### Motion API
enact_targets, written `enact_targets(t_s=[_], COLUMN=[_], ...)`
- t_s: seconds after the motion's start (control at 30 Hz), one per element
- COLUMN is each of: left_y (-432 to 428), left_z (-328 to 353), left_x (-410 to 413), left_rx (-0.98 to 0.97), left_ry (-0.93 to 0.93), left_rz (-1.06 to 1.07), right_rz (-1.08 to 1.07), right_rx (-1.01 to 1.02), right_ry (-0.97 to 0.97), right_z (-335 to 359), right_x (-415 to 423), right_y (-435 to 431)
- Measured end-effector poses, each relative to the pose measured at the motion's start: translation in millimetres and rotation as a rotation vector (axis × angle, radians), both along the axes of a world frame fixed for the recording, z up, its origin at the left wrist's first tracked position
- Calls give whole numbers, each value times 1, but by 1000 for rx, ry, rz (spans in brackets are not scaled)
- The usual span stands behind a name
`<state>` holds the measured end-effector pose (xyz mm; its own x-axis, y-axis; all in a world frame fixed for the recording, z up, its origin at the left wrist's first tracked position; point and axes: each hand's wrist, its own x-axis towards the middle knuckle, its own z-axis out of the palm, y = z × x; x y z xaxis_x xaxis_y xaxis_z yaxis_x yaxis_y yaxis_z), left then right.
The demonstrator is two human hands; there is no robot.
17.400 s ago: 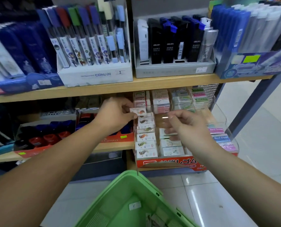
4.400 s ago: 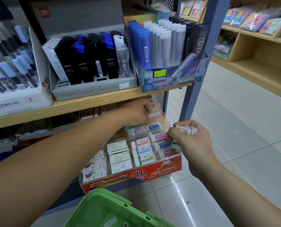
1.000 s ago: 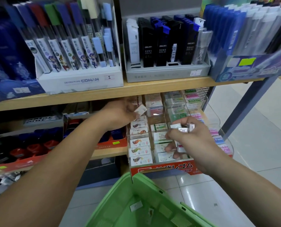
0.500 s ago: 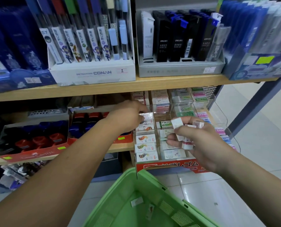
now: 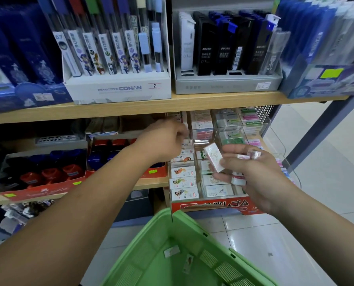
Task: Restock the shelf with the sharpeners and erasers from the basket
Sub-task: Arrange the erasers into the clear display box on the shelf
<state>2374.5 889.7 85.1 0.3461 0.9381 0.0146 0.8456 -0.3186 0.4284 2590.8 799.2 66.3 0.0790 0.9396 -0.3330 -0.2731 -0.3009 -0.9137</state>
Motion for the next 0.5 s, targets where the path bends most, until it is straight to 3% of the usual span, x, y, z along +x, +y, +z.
enact_targets(t_s=[0.1,0.23,0.5], left_y=[-10,-23,-22], left_z=[15,17,4], left_x=[14,32,38], left_rx=[-228,-385,-389], left_ry=[-393,-610,-572], left_rz=[-51,-132,-72], right_rz=[-41,-66,-91], right_rx=[24,41,19], right_ry=[5,19,-276], right_z=[2,5,8], right_x=[-1,-2,14], right_y=[-1,-2,-4])
